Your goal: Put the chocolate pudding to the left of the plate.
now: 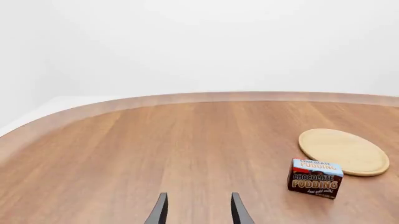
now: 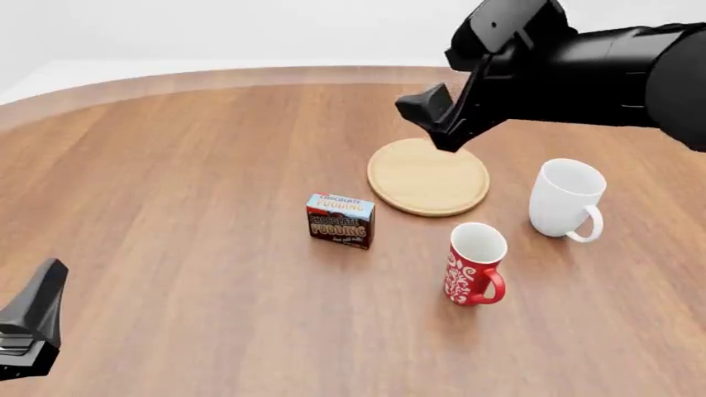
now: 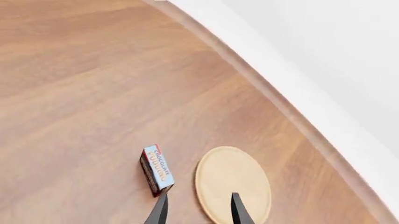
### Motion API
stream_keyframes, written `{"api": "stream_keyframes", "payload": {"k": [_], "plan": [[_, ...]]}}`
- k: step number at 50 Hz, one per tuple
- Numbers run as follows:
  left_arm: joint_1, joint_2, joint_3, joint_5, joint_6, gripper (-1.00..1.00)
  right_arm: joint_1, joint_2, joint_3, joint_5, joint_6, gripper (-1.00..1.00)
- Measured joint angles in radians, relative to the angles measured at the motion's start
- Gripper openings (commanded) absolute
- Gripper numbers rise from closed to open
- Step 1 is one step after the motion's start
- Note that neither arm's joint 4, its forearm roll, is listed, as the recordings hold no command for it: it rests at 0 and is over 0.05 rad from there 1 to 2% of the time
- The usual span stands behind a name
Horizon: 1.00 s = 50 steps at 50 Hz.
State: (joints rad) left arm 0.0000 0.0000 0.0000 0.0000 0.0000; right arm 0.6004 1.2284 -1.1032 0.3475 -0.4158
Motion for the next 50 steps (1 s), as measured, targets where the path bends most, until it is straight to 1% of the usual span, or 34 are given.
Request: {"api": "stream_keyframes", "payload": {"k": [9,19,37,50], "plan": [[0.000,0.000,0.000,0.000,0.000,1.00,0.011,0.085,-0.010,-0.020,-0.016,1.00],[0.000,0.000,0.000,0.000,0.000,1.00,0.031,0.160,0.011,-0.060,-0.026,1.00],[0.000,0.000,0.000,0.000,0.000,1.00,0.061,0.260,0.035,-0.131,-0.026,1.00],[0.000,0.000,0.000,0.000,0.000,1.00,0.070,0.316,0.036,-0.174,-0.012,1.00]]}}
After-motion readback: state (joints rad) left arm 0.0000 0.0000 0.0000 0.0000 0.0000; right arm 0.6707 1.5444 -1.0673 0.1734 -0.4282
